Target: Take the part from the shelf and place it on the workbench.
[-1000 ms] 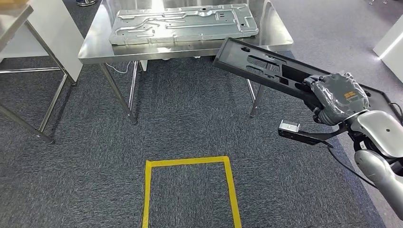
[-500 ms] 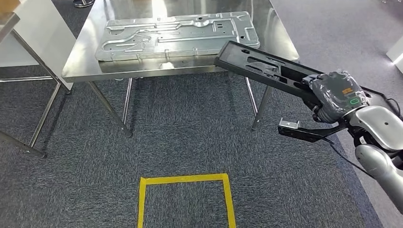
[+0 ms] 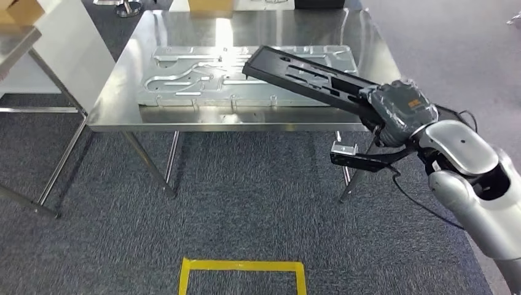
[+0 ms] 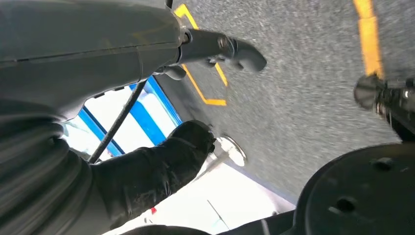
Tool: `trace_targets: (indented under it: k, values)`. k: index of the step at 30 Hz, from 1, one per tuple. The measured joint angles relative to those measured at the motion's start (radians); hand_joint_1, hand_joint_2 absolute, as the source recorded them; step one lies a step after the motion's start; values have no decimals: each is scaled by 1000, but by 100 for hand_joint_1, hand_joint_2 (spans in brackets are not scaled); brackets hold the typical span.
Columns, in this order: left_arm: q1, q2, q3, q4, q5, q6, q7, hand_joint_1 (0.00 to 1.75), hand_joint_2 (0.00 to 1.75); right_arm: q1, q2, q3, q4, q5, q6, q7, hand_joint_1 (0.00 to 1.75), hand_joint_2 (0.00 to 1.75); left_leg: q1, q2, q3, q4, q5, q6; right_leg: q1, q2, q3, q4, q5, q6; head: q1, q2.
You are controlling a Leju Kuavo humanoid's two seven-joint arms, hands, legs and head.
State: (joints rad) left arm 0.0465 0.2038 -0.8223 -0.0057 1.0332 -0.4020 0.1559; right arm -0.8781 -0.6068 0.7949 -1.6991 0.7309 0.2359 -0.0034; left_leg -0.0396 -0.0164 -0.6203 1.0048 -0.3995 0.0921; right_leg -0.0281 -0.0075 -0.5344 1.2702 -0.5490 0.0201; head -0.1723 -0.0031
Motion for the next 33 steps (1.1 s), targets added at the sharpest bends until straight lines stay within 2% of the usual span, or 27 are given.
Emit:
trace_targets:
  k: [1,3,4,5,6,8,9,10,11,12,13,15,16,18,19,20,21,23,24,25,26,27,28,29,30,31,33]
  values:
    - [0,-1,-1,0,-1,-1,-2,0,175,-2,2,6,3,0,0,0,175,175,3,-13,16,-1,-14,2,0,3,-45,36,-37,3,0,0]
    - [3,-5,-3,0,-3,-6,-7,0,175,-4,7,18,10,0,0,1,175,175,9,-44,55,-1,-48,-1,-1,5,-113,45,-145,12,0,0]
    - [5,-8,-4,0,-4,-11,-12,0,175,-6,9,24,13,0,1,1,175,175,11,-60,78,-1,-66,-4,-2,6,-136,22,-179,15,0,0]
    - [8,-11,-6,0,-5,-18,-21,0,175,-10,13,29,17,0,1,1,175,175,14,-75,102,0,-85,-7,-2,9,-153,-16,-177,17,0,0]
    - [11,-13,-8,0,-6,-27,-33,0,175,-14,18,36,20,0,1,2,175,175,15,-88,121,1,-106,-11,-3,21,-166,-71,-113,19,0,0]
    - [15,-16,-11,1,-8,-44,-58,0,175,-24,32,55,33,-1,5,7,175,175,19,-112,152,10,-146,-22,-1,55,-180,-169,81,16,0,0]
    - [17,-16,-13,2,-9,-51,-68,0,175,-28,40,63,39,-2,8,11,175,175,22,-122,161,10,-161,-29,1,64,-180,-195,150,9,0,0]
    - [18,-16,-16,2,-10,-55,-73,0,175,-34,50,68,43,-2,9,15,175,175,24,-129,169,15,-166,-36,5,62,-175,-203,171,-1,0,0]
    - [19,-16,-18,2,-10,-58,-76,0,175,-41,60,70,44,-3,9,17,175,175,25,-132,167,21,-162,-42,7,50,-162,-205,158,-13,0,0]
    - [19,-15,-20,3,-10,-60,-78,0,175,-47,69,70,45,-3,9,18,175,175,25,-122,162,43,-148,-46,7,39,-145,-215,149,-23,0,0]
    - [19,-15,-21,3,-10,-61,-78,0,175,-52,77,71,46,-3,8,18,175,175,24,-95,141,86,-126,-53,6,27,-122,-230,140,-32,0,0]
    - [16,-15,-23,3,-10,-63,-79,0,175,-59,85,73,48,-3,8,18,175,175,27,-31,64,196,-107,-67,5,3,-67,-261,118,-40,-1,0]
    - [16,-14,-23,3,-10,-64,-79,0,175,-60,86,75,50,-3,8,18,175,175,31,-7,19,242,-123,-75,5,-10,-40,-275,105,-41,-1,0]
    - [18,-14,-24,3,-10,-63,-79,0,175,-60,91,80,54,-3,8,18,175,175,39,7,-53,272,-196,-86,3,-32,15,-294,75,-39,-1,0]
    - [20,-14,-24,3,-10,-63,-79,0,175,-60,94,83,56,-3,8,18,175,175,42,10,-75,253,-223,-89,1,-44,45,-302,57,-36,-1,0]
    - [23,-14,-24,3,-10,-63,-79,0,175,-60,97,84,57,-3,8,18,175,175,45,14,-89,216,-226,-90,0,-55,76,-307,37,-33,-1,0]
    - [26,-15,-25,3,-10,-64,-79,0,175,-60,99,86,59,-3,8,18,175,175,46,22,-96,164,-193,-89,-1,-65,106,-311,16,-30,-1,0]
    - [30,-15,-25,4,-10,-64,-79,0,175,-60,101,88,63,-3,9,18,175,175,42,59,-102,57,-28,-78,2,-85,158,-313,-29,-20,0,0]
    - [31,-15,-25,4,-10,-64,-79,0,175,-62,102,90,66,-3,9,18,175,175,36,72,-101,31,36,-71,5,-93,176,-315,-50,-12,1,0]
    - [31,-15,-25,4,-10,-64,-79,0,175,-63,104,92,69,-3,9,18,175,175,31,77,-99,22,71,-65,6,-101,194,-318,-65,-3,1,0]
    - [30,-15,-25,4,-10,-64,-80,0,175,-67,105,93,70,-3,9,18,175,175,28,69,-96,31,57,-60,5,-106,206,-315,-69,6,2,0]
    - [28,-13,-25,4,-10,-64,-81,0,175,-73,107,94,70,-3,8,18,175,175,27,58,-85,32,44,-52,2,-104,199,-292,-59,14,2,0]
    - [26,-13,-25,4,-10,-65,-83,0,175,-78,109,94,69,-4,7,18,175,175,28,47,-73,27,32,-45,-2,-88,177,-242,-36,17,2,0]
    - [25,-12,-25,4,-11,-68,-88,0,175,-82,110,94,68,-6,5,18,175,175,29,39,-59,19,23,-39,-4,-65,136,-174,-12,18,2,0]
    - [23,-10,-25,4,-12,-71,-94,0,175,-84,112,94,67,-8,3,19,175,175,31,30,-39,10,13,-34,-6,-37,80,-94,-1,17,2,0]
    - [23,-10,-25,4,-14,-77,-101,0,175,-81,112,94,68,-11,0,23,175,175,31,20,-19,2,1,-30,-6,-14,24,-27,-16,15,2,0]
    - [22,-8,-25,4,-18,-90,-116,0,175,-73,116,94,73,-16,-2,34,175,175,32,-2,28,-9,-30,-29,-2,4,-71,37,-110,13,2,0]
